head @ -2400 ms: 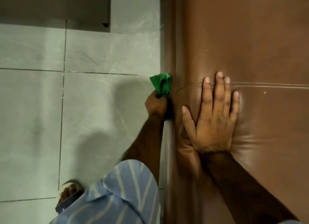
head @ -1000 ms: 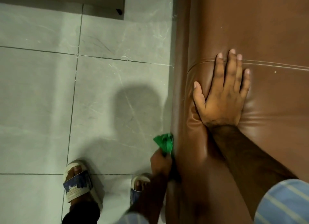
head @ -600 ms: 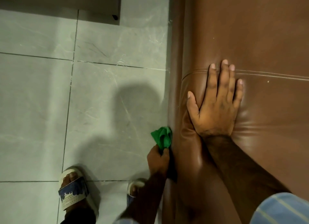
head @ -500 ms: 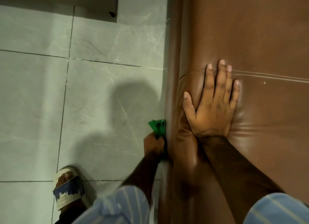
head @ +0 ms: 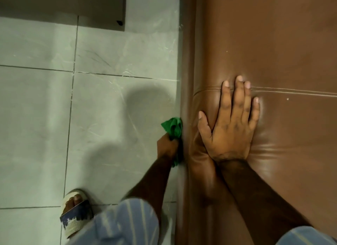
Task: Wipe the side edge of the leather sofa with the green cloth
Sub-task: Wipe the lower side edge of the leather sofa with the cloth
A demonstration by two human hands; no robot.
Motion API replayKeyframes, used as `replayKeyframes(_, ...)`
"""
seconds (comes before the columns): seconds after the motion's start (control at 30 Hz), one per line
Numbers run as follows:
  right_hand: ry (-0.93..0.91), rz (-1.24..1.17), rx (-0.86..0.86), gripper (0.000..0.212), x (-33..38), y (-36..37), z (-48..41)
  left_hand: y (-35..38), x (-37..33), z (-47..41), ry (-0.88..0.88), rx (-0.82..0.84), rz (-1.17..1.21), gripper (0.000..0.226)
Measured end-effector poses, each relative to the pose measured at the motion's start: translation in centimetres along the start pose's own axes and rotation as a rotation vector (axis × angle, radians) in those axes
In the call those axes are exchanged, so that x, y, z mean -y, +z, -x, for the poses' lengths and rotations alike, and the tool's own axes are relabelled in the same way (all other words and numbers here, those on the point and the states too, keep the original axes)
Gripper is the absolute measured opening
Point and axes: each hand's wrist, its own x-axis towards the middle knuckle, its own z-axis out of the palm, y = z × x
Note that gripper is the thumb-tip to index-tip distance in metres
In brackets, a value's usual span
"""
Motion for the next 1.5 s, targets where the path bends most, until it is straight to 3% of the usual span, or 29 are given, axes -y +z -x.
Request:
replayKeyframes(0.1, -0.001, 0.002, -0.005, 0.083, -0.1, 0.1, 0.1, 0.1, -4.2, -4.9, 0.046, -0.025, -0.109, 0.028)
replayKeyframes(0.23, 0.004, 0.001, -0.004, 0.082, 0.2, -0.1, -0.1, -0.1, -8.6, -6.0, 0.249, -0.165, 0.076, 0.027)
replayKeyframes(0.3, 0.005, 0.007, 0.002, 0.082, 0.2, -0.2, -0.1, 0.5, -6.5, -3.2, 0.283, -0.173, 0.215, 0.026)
replayKeyframes(0.43, 0.014, 0.01, 0.0, 0.082, 0.4, -0.3, 0.1, 2.1, 3.6, 5.2, 0.154, -0.132, 0.358, 0.039)
replayKeyframes(0.57, 0.01, 0.011, -0.016, 0.08, 0.4, -0.6, 0.0, 1.3, 10.3, 10.9, 0.077, -0.053, 0.153, 0.047)
replayKeyframes(0.73, 0.023, 0.028, 0.0, 0.079, 0.6, -1.2, -0.4, -1.9, 8.1, 8.5, 0.159, 0.1, -0.179, 0.026)
replayKeyframes(0.87, 0.115, 0.056, 0.079, 0.077, 2.2, -2.4, -0.2, -7.5, 5.4, 9.1, 0.223, 0.054, -0.258, 0.02)
replayKeyframes(0.97, 0.27, -0.018, 0.219, 0.081, 7.2, -6.2, -1.0, -15.4, 2.0, 11.2, 0.241, -0.021, -0.244, 0.013)
replayKeyframes(1.03, 0.371, -0.063, 0.347, 0.086, 8.2, -6.4, -0.4, -16.6, 1.4, 11.7, 0.266, -0.033, -0.266, 0.012)
replayKeyframes(1.2, 0.155, -0.206, 0.526, 0.086, 16.5, -11.3, -4.3, -28.4, -4.0, 13.2, 0.3, -0.074, -0.276, 0.02)
replayKeyframes(1.5, -0.003, -0.398, 0.563, 0.086, 28.4, -15.8, -15.6, -44.0, -14.4, 11.3, 0.398, -0.244, -0.351, 0.013)
